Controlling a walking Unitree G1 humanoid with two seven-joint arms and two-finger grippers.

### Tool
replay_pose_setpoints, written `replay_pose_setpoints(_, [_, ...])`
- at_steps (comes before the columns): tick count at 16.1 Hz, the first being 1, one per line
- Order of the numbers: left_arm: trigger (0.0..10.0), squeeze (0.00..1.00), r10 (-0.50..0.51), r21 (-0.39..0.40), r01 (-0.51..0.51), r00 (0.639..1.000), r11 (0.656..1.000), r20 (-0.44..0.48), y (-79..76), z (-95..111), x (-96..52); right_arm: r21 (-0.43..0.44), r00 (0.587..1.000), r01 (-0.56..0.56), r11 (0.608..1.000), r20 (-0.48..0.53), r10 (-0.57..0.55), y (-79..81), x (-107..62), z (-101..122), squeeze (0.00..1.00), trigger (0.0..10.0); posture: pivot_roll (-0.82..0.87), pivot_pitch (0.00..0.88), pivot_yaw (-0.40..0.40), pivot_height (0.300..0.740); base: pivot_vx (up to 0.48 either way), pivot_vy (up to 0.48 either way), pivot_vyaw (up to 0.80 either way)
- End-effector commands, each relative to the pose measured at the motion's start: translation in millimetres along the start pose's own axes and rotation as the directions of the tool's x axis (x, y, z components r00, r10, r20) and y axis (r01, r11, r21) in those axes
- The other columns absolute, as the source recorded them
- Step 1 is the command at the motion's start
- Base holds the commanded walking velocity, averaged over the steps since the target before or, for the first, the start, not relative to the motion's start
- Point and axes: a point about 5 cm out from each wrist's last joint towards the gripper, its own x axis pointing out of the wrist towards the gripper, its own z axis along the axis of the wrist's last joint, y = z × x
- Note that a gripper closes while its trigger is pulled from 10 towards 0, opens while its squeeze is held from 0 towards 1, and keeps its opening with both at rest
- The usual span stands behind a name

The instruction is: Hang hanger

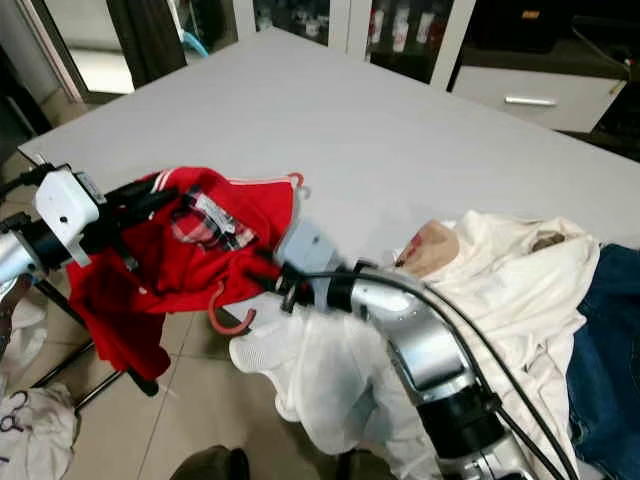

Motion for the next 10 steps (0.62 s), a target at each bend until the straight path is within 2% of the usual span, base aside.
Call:
replay_pose_setpoints(1, [10.0, 0.00, -0.030, 0.000, 0.030, 0.999, 1.000, -0.019, -2.0, -1.9, -2.0, -0.077, 0.999, 0.041, 0.996, 0.004, -0.041, -1.3, -6.0, 0.6, 0.00, 10.0, 0.06, 0.111, 0.041, 0.740, 0.000, 0.000, 0.00])
replay_pose_setpoints(2, [10.0, 0.00, -0.040, 0.003, 0.040, 0.999, 0.999, -0.028, -1.0, -3.4, -3.6, -0.173, 0.999, 0.028, 0.985, -0.027, -0.033, 3.9, -9.3, -5.8, 0.00, 10.0, 0.06, 0.111, 0.051, 0.740, 0.000, 0.000, 0.00])
replay_pose_setpoints(3, [10.0, 0.00, -0.040, 0.003, 0.040, 0.999, 0.999, -0.028, -1.0, -3.4, -3.6, -0.173, 0.999, 0.028, 0.985, -0.027, -0.033, 3.9, -9.3, -5.8, 0.00, 10.0, 0.06, 0.111, 0.051, 0.740, 0.000, 0.000, 0.00])
replay_pose_setpoints(4, [10.0, 0.00, -0.051, 0.008, 0.051, 0.998, 0.999, -0.034, 2.0, -4.0, -4.0, -0.230, 0.999, -0.020, 0.973, -0.035, 0.012, 14.3, -12.1, -14.4, 0.06, 10.0, 0.07, 0.108, 0.054, 0.740, 0.000, 0.000, 0.00])
replay_pose_setpoints(6, [10.0, 0.00, -0.059, 0.010, 0.059, 0.998, 0.998, -0.034, 7.4, -4.3, -2.7, -0.279, 0.996, -0.087, 0.956, -0.024, 0.084, 26.9, -10.9, -23.3, 0.05, 10.0, 0.07, 0.105, 0.056, 0.740, 0.000, 0.000, 0.00])
replay_pose_setpoints(8, [10.0, 0.00, -0.058, 0.009, 0.058, 0.998, 0.998, -0.036, 9.8, -5.6, -1.1, -0.262, 0.992, -0.124, 0.957, -0.004, 0.127, 29.8, -1.2, -23.5, 0.04, 10.0, 0.08, 0.102, 0.055, 0.740, 0.000, 0.000, 0.00])
replay_pose_setpoints(10, [10.0, 0.00, -0.051, 0.000, 0.051, 0.998, 0.999, -0.034, 10.2, -6.8, 0.1, -0.189, 0.993, -0.081, 0.979, 0.066, 0.095, 24.8, 10.6, -13.1, 0.03, 10.0, 0.08, 0.101, 0.051, 0.740, 0.000, 0.000, 0.00])
